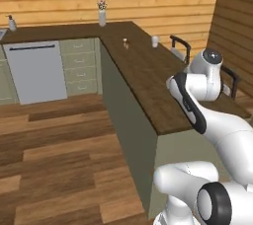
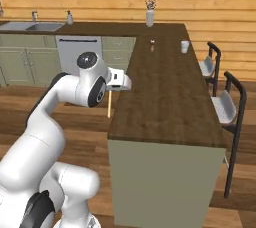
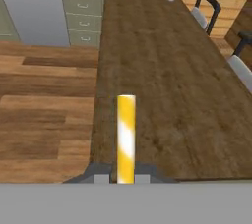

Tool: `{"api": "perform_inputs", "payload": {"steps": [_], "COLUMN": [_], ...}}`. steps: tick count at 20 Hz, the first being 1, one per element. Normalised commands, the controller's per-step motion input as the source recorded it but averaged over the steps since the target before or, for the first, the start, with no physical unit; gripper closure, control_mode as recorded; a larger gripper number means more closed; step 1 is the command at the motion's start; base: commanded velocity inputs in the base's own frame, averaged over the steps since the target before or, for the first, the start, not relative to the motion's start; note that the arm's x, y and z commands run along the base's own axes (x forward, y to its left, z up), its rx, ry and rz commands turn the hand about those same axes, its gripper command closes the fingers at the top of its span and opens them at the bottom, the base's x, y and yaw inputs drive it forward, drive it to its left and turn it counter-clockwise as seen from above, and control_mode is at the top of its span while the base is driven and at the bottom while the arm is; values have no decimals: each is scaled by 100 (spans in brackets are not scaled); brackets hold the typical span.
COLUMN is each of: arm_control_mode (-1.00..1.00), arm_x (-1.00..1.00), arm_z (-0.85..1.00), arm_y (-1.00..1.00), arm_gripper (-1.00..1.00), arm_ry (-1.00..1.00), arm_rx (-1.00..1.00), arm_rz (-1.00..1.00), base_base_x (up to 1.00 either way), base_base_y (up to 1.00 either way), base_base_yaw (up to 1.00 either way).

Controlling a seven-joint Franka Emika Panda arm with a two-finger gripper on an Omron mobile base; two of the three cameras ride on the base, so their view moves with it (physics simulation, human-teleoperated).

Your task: Take a straw from the drawer in front and place it inside the glass cup on the dining counter.

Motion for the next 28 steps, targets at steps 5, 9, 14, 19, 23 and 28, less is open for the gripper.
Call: {"api": "perform_inputs", "payload": {"steps": [5,9,14,19,23,28], "arm_control_mode": [100,100,100,100,100,100], "arm_x": [0,0,0,0,0,0], "arm_z": [0,0,0,0,0,0], "arm_y": [0,0,0,0,0,0], "arm_gripper": [100,100,100,100,100,100], "arm_ry": [0,0,0,0,0,0], "arm_rx": [0,0,0,0,0,0], "arm_rz": [0,0,0,0,0,0], "base_base_x": [11,35,40,38,37,47], "base_base_y": [-100,-100,-100,-100,-100,-100], "base_base_yaw": [5,10,21,28,32,31]}}
